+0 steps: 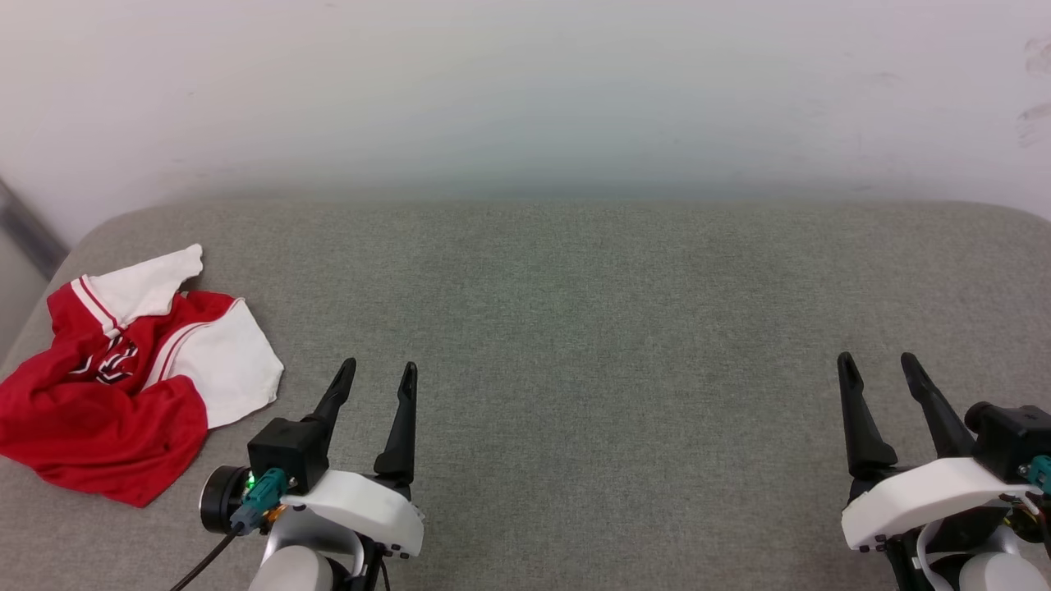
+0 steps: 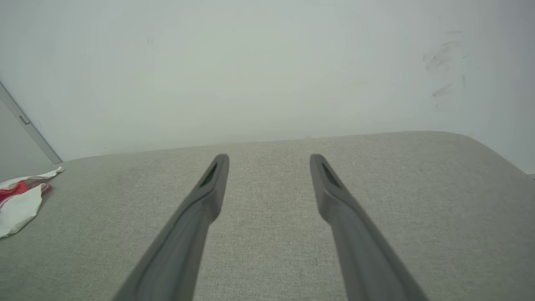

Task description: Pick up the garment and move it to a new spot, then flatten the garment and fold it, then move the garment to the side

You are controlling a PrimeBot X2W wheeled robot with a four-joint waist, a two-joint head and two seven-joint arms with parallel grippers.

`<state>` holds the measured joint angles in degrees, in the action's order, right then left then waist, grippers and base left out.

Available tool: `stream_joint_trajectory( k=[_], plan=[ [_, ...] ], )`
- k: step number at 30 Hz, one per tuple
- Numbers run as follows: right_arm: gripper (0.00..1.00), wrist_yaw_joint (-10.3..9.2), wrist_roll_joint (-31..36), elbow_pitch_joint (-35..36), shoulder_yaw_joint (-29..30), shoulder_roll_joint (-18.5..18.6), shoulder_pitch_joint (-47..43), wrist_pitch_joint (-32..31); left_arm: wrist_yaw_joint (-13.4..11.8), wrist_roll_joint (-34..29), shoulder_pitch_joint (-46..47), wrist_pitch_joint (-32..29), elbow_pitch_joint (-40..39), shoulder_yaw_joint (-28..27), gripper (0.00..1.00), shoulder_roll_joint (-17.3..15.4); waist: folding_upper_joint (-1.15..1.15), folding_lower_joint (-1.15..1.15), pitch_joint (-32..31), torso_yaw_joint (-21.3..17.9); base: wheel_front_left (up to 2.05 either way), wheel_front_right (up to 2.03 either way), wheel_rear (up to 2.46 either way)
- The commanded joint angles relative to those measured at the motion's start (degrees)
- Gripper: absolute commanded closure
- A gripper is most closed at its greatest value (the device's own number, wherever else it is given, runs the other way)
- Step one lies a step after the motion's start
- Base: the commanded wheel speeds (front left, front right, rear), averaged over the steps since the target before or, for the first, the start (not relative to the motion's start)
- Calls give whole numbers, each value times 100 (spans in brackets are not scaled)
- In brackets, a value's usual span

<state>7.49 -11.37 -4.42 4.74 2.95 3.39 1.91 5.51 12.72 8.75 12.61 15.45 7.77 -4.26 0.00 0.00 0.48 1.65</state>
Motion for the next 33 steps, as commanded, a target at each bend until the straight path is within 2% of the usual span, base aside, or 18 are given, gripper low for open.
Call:
stream_joint_trajectory(
  k=[1,22,33],
  plan=[
    [0,0,128,59,2,-9,-47,-5,-20,-112,97,46,-1,16,0,9,0,0,2,3,0,0,0],
    [0,-1,787,13,53,-12,-10,137,1,-724,129,269,127,-84,0,75,0,0,44,23,0,0,0],
    [0,-1,642,-103,65,-12,25,215,52,-591,135,273,215,-139,0,108,0,0,26,78,0,0,0]
  ],
)
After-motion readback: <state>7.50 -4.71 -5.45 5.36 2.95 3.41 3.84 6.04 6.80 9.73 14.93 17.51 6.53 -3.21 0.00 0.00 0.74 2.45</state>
